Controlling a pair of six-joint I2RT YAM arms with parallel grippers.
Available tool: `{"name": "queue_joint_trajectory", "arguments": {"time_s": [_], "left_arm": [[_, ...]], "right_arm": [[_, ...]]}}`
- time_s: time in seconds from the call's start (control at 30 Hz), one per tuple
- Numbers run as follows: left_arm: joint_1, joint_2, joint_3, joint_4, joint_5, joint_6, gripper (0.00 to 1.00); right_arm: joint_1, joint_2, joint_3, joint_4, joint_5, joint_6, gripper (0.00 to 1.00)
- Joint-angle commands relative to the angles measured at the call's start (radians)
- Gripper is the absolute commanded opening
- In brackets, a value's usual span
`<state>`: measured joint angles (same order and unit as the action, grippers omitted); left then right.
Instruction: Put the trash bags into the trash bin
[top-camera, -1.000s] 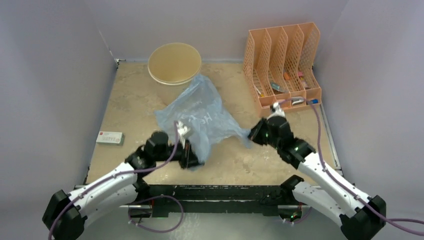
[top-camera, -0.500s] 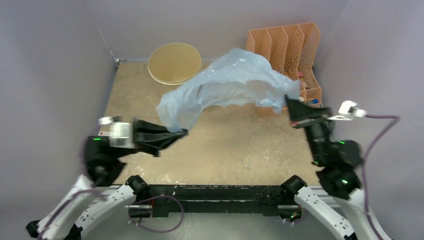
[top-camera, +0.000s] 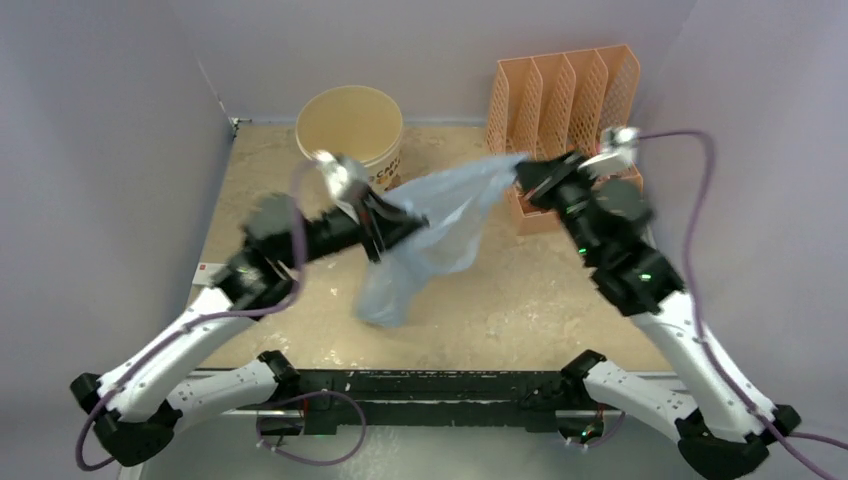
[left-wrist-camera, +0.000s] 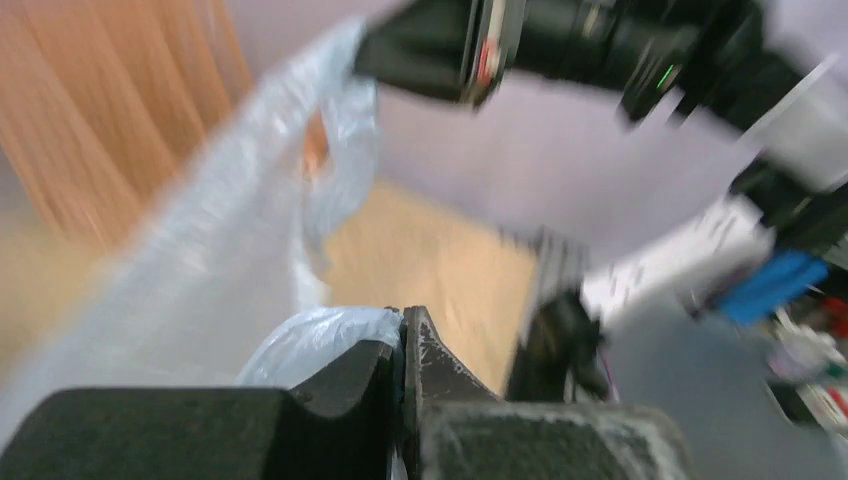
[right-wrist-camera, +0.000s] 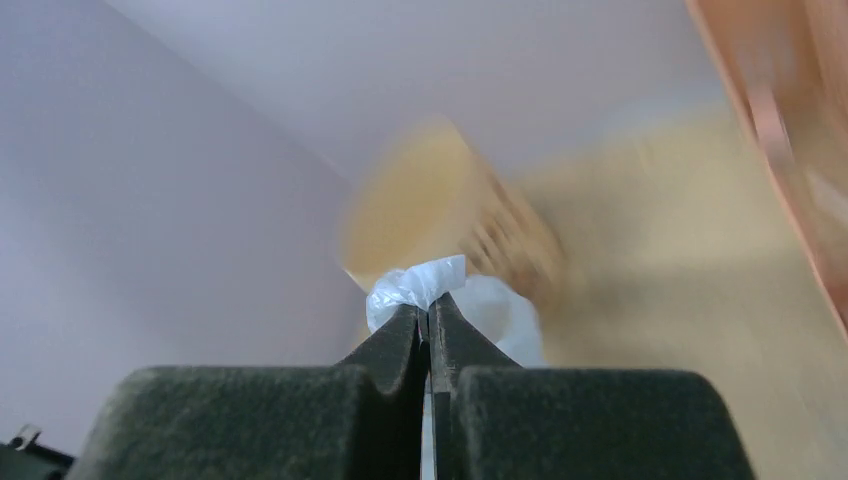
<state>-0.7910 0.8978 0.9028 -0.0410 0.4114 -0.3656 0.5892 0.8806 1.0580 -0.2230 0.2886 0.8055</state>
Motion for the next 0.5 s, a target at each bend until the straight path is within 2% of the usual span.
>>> {"name": "queue_joint_trajectory", "arguments": {"time_s": [0.0,0.07,0.13,0.23,0.3,0.37,0.4,0.47], "left_arm": [[0.001,-0.013,0.454,-0.068,0.018,0.245,0.0],[0.001,-0.084,0.402,-0.009,0.054,0.255,0.0],[0.002,-0.173,0.234,0.025,0.061,0.235,0.0],[0.001,-0.26,-0.135,0.081,0.041,0.081,0.0],[0.0,-0.251,-0.4,0.21,0.077,-0.089,0.0],[-0.004,-0.197,-0.597,0.368,0.111,-0.208,0.0],[-0.005,-0.177,-0.636,0.391,0.081,-0.247,0.0],[-0.005,-0.175,-0.601,0.369,0.025,-0.211,0.0]], "right_arm": [[0.001,-0.087,0.252,0.118,0.189,-0.219,0.0],[0.001,-0.203,0.117,0.225,0.248,-0.237,0.0],[0.001,-0.292,-0.086,0.255,0.284,-0.199,0.0],[0.001,-0.302,-0.378,0.133,0.251,0.053,0.0],[0.001,-0.257,-0.518,0.07,0.162,0.224,0.0],[0.001,-0.232,-0.59,0.103,0.064,0.276,0.0],[0.001,-0.228,-0.597,0.131,0.042,0.278,0.0],[0.001,-0.222,-0.539,0.169,0.032,0.228,0.0]]}}
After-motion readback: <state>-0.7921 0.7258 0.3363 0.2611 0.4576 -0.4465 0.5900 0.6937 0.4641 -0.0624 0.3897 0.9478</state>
